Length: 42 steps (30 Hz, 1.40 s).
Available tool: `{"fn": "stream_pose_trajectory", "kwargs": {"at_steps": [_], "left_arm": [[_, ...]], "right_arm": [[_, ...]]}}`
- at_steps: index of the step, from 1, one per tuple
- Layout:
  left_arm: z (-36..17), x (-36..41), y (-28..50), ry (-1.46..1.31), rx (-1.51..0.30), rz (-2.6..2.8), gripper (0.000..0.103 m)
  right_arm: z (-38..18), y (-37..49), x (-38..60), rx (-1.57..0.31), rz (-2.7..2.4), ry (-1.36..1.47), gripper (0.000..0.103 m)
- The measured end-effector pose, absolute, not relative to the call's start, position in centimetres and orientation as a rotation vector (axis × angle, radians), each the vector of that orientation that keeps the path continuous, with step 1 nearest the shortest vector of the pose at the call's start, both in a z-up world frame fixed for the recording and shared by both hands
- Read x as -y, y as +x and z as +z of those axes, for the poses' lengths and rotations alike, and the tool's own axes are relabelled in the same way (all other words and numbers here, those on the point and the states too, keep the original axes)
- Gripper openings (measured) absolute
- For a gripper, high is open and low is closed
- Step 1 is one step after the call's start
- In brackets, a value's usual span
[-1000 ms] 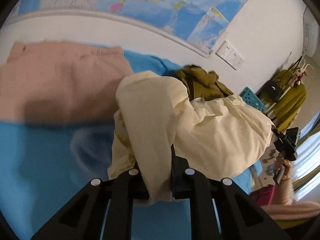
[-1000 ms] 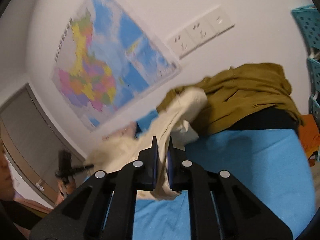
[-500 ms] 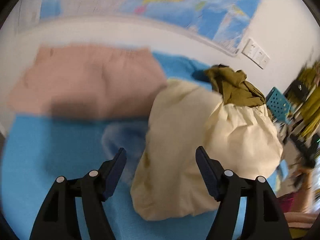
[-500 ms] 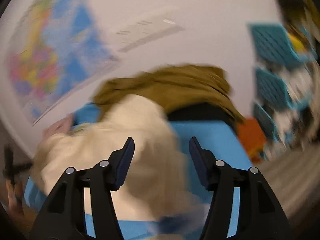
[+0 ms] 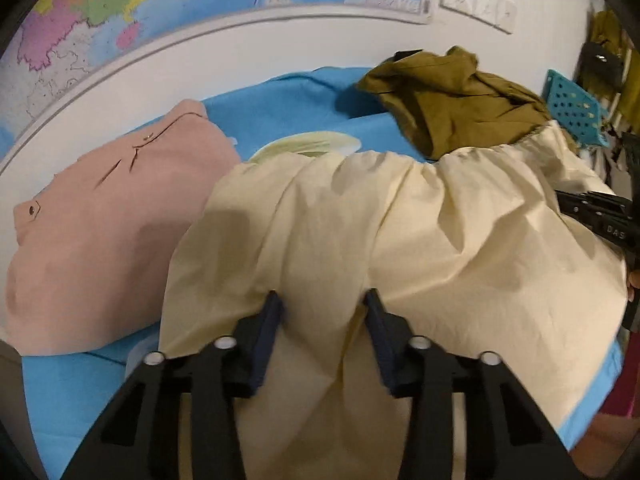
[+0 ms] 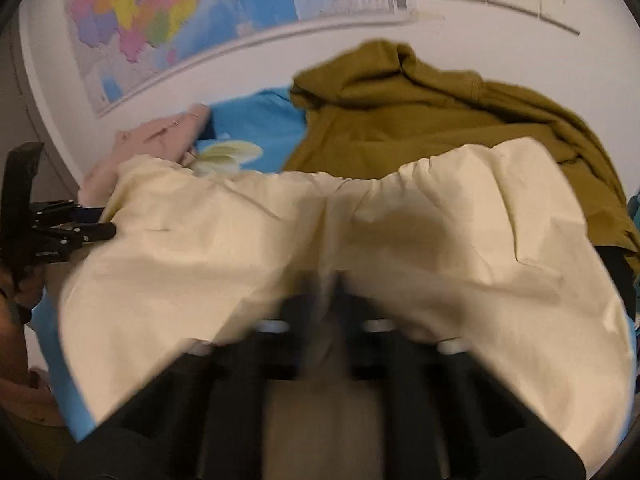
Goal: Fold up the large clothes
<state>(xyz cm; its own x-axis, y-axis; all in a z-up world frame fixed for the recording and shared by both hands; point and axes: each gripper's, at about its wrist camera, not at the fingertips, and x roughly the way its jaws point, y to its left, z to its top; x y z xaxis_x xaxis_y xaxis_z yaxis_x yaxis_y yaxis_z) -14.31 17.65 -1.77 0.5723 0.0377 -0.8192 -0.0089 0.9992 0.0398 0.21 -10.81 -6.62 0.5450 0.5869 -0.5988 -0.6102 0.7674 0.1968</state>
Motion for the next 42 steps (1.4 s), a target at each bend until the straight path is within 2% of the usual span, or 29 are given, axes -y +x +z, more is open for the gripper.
{"fn": "stream_pose_trajectory", "kwargs": {"at_steps": [2, 4, 6, 8, 12, 13, 15, 16, 17, 18, 20, 24, 27, 29, 30, 31, 33, 35, 39, 42], "left_arm": [[-1.7, -17.8, -13.5, 0.021, -0.960, 0.052, 0.017], [-1.2, -18.7, -12.7, -0.022, -0.949, 0.062, 0.013], [-1.0, -19.3, -12.2, -0.040, -0.928, 0.076, 0.013], [-1.9, -19.9, -11.9, -0.057, -0.946, 0.087, 0.019], [-3.1, -20.9, -12.1, -0.092, -0.942, 0.056, 0.021], [-2.9, -21.2, -12.4, -0.110, -0.932, 0.043, 0.023], [-2.5, -21.5, -13.1, -0.145, -0.917, 0.007, 0.033], [-2.0, -21.6, -13.8, -0.153, -0.896, -0.014, 0.039], [-1.6, -21.6, -14.4, -0.150, -0.880, -0.020, 0.043], [-1.1, -21.5, -15.3, -0.140, -0.856, -0.033, 0.045], [-0.4, -21.1, -16.8, -0.113, -0.824, -0.055, 0.049], [-0.6, -21.0, -18.7, -0.079, -0.823, -0.064, 0.049], [-2.3, -22.5, -18.3, -0.113, -0.861, -0.008, 0.049], [-3.5, -23.5, -17.8, -0.170, -0.877, -0.004, 0.050], [-3.6, -23.7, -17.8, -0.182, -0.871, -0.002, 0.050], [-3.6, -23.7, -17.8, -0.183, -0.867, 0.003, 0.050], [-3.2, -23.4, -18.1, -0.175, -0.857, 0.019, 0.050], [-2.4, -23.0, -19.1, -0.153, -0.833, 0.031, 0.052], [-0.8, -22.7, -22.3, -0.111, -0.756, 0.045, 0.057], [-1.3, -23.2, -23.7, -0.124, -0.760, 0.037, 0.057]], "right_arm": [[-5.4, 0.8, 11.4, -0.656, 0.712, 0.019, 0.001], [-3.9, 0.8, 11.9, -0.598, 0.712, 0.055, 0.001], [-3.4, 1.2, 11.3, -0.573, 0.701, 0.033, 0.001], [-4.7, 2.3, 10.4, -0.633, 0.704, 0.016, 0.001], [-7.0, 3.4, 9.4, -0.690, 0.685, -0.032, 0.000], [-6.9, 3.3, 9.6, -0.689, 0.688, -0.020, 0.003], [-6.1, 2.7, 10.7, -0.665, 0.701, 0.009, 0.016], [-5.8, 2.3, 11.3, -0.655, 0.703, 0.024, 0.029], [-5.3, 1.6, 12.4, -0.641, 0.724, 0.052, 0.036], [-4.9, 0.9, 13.2, -0.626, 0.737, 0.069, 0.037], [-4.3, -0.7, 15.3, -0.593, 0.736, 0.082, 0.037], [-5.0, -2.0, 19.0, -0.595, 0.662, 0.104, 0.037], [-7.7, -0.1, 21.6, -0.689, 0.596, 0.168, 0.022], [-8.9, 0.9, 22.3, -0.715, 0.574, 0.194, 0.002], [-9.3, 1.1, 22.6, -0.722, 0.576, 0.219, 0.002], [-9.3, 1.2, 22.7, -0.724, 0.579, 0.235, 0.003], [-8.6, 0.5, 22.7, -0.701, 0.581, 0.242, 0.011], [-7.5, -0.8, 23.1, -0.658, 0.574, 0.236, 0.028], [-6.1, -3.2, 24.8, -0.583, 0.581, 0.254, 0.029], [-7.9, -2.4, 25.8, -0.654, 0.503, 0.254, 0.028]]}}
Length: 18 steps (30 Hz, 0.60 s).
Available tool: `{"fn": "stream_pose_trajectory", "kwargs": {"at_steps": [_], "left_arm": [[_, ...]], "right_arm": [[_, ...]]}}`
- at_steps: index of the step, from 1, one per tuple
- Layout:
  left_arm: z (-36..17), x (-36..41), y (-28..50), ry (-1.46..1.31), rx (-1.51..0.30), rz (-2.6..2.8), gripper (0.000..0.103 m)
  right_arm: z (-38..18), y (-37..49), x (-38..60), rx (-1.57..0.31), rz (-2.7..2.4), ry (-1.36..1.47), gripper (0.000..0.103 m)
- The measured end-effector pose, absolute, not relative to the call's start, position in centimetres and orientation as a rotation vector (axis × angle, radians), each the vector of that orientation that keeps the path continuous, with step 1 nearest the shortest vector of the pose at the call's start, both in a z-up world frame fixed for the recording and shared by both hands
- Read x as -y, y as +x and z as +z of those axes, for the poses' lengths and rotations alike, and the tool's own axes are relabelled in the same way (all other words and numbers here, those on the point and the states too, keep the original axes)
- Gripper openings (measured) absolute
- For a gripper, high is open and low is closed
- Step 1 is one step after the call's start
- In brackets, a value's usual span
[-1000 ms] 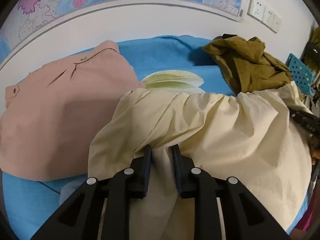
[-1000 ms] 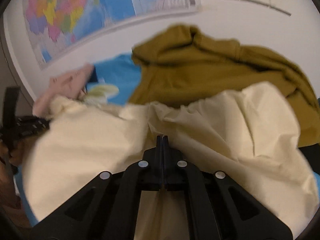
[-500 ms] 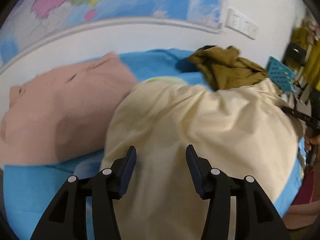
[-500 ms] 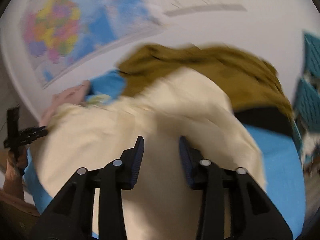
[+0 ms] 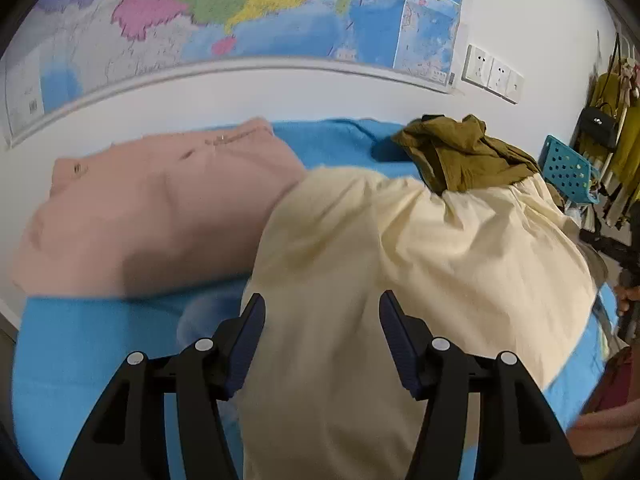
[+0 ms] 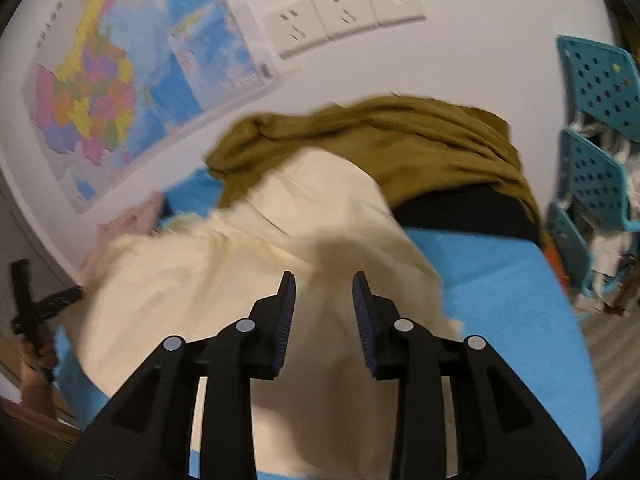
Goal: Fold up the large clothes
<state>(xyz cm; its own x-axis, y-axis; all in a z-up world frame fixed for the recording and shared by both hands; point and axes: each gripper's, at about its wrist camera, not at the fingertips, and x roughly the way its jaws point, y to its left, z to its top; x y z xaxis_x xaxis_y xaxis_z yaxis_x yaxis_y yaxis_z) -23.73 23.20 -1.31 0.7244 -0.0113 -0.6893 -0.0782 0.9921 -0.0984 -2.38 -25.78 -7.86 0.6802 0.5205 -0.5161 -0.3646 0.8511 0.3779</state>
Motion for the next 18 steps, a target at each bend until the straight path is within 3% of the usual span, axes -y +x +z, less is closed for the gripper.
{"fn": "stream_pose_trajectory", "kwargs": {"at_steps": [4, 7, 13, 14, 18], "left_arm": [[-3.2, -24.3, -23.8, -0.182, -0.806, 0.038, 0.058], [-4.3, -25.1, -23.4, -0.224, -0.841, 0.070, 0.070], [-3.0, -24.4, -25.0, -0.203, -0.799, 0.095, 0.069], [-2.8, -24.2, -25.3, -0.196, -0.792, 0.094, 0.069], [-2.2, -23.4, -26.3, -0.167, -0.768, 0.100, 0.069]], "right_arm": [[-9.7, -1.7, 25.7, -0.699, 0.472, 0.246, 0.024], [-8.2, -2.6, 24.7, -0.668, 0.459, 0.215, 0.041], [-4.0, -7.1, 21.7, -0.512, 0.607, 0.143, 0.048], [-3.5, -7.9, 20.2, -0.505, 0.660, 0.109, 0.052], [-3.8, -9.7, 14.5, -0.522, 0.821, -0.010, 0.051]]}}
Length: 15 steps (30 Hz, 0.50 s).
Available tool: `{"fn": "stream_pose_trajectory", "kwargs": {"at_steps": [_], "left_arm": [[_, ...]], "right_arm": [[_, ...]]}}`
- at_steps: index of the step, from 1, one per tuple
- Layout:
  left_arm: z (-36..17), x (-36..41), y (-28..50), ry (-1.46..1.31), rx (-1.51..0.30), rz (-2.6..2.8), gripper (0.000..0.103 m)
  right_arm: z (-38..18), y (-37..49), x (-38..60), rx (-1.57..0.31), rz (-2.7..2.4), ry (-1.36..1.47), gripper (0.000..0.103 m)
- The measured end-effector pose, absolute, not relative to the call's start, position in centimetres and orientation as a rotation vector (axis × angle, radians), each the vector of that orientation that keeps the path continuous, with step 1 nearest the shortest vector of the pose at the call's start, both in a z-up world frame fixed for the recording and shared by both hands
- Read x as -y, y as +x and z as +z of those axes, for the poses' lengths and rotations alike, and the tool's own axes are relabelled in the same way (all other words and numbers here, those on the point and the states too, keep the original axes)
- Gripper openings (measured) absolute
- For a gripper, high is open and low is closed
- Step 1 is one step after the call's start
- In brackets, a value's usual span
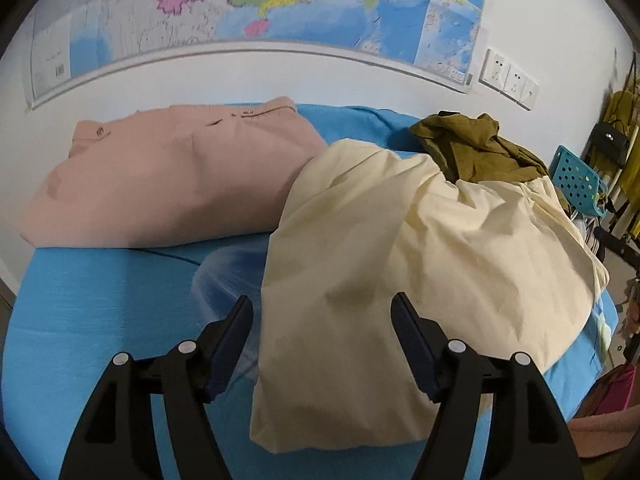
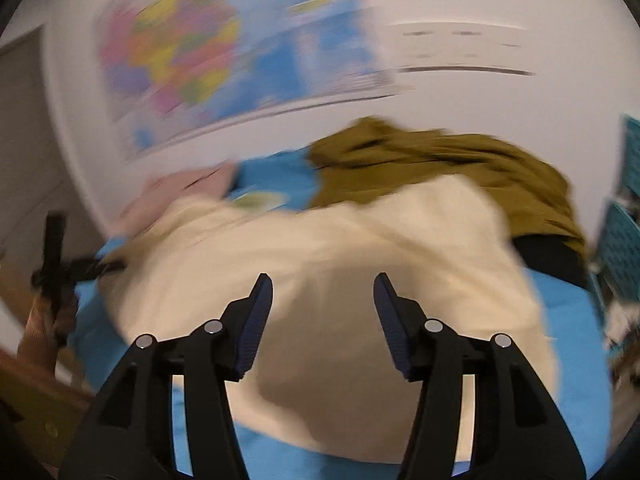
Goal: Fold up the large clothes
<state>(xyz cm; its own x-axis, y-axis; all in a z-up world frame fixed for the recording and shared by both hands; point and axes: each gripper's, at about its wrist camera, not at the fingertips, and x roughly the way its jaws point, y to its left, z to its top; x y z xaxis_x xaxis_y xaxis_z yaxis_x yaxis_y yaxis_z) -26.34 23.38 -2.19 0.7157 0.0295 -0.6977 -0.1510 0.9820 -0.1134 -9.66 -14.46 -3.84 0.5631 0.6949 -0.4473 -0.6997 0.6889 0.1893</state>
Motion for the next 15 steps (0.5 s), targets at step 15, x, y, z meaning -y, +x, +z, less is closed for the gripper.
{"fn": "stream_pose_trajectory", "kwargs": {"at_steps": [15], "left_arm": [[-4.1, -24.2, -27.2, -0.238, -0.804, 0.147, 0.073]], "right_arm": [[-5.5, -10.7, 8.6, -0.576, 0.849, -0.155, 0.059]]}}
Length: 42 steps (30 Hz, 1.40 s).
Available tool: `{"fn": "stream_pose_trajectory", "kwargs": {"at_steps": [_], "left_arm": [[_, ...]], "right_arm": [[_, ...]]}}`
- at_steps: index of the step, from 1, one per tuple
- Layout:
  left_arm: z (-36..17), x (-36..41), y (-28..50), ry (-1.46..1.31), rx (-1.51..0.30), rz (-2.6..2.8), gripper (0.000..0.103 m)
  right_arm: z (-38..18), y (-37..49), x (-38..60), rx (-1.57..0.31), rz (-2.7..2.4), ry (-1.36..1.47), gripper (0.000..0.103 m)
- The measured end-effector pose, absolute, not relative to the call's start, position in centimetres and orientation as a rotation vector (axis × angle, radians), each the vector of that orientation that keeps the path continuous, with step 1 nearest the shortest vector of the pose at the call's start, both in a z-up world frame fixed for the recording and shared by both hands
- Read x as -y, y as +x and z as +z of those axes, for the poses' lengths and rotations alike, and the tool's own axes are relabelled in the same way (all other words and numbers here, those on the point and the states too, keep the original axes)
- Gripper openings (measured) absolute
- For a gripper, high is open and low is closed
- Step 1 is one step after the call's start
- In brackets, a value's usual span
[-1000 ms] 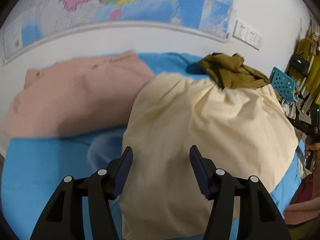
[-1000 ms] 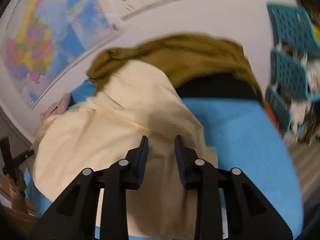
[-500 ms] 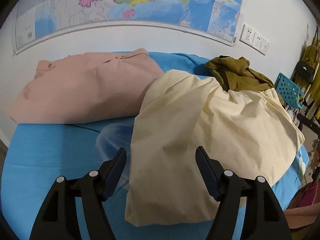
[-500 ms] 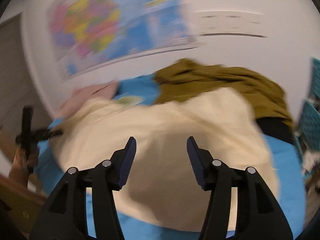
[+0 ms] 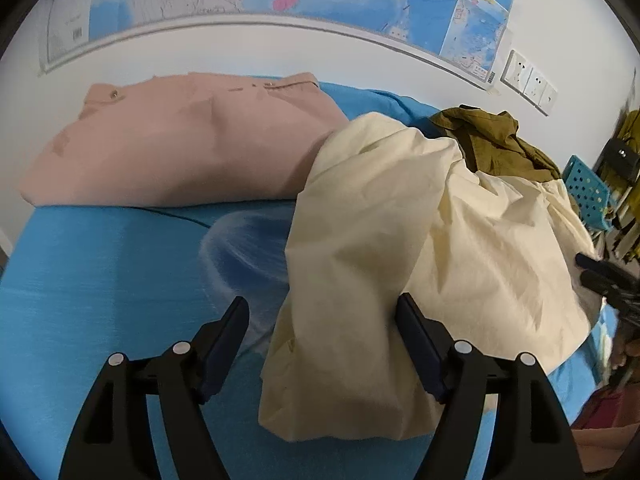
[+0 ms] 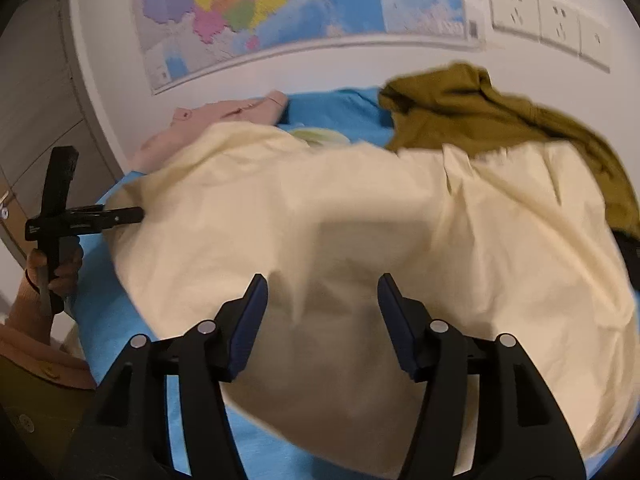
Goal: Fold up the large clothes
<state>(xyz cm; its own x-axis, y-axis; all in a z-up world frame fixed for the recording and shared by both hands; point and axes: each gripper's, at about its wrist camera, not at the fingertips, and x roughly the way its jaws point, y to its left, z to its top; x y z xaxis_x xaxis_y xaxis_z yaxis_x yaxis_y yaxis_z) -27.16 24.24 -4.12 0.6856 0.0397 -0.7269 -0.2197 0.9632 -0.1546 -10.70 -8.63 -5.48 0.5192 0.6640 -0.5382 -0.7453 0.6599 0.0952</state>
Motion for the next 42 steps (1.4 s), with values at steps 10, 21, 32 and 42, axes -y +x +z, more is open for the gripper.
{"fn": "stream_pose_trajectory", "kwargs": {"at_steps": [10, 21, 32, 42], "left_arm": [[-2.8, -22.2, -28.3, -0.135, -0.774, 0.227, 0.074], [-0.8, -20.5, -29.5, -0.094, -0.697, 0.183, 0.078], [-1.9, -20.6, -29.6, -0.120, -0.741, 0.196, 0.078], [-2.6, -20.5, -30.9, -0.160, -0.769, 0.192, 0.082]], "right_arm": [[-4.0, -14.0, 5.6, -0.501, 0.981, -0.187, 0.061], [-7.4, -13.7, 1.7, -0.590, 1.003, -0.248, 0.064], [-5.3, -17.8, 0.0, -0.444, 1.055, -0.412, 0.076], [-9.6, -19.9, -5.4, -0.317, 0.957, -0.790, 0.080]]}}
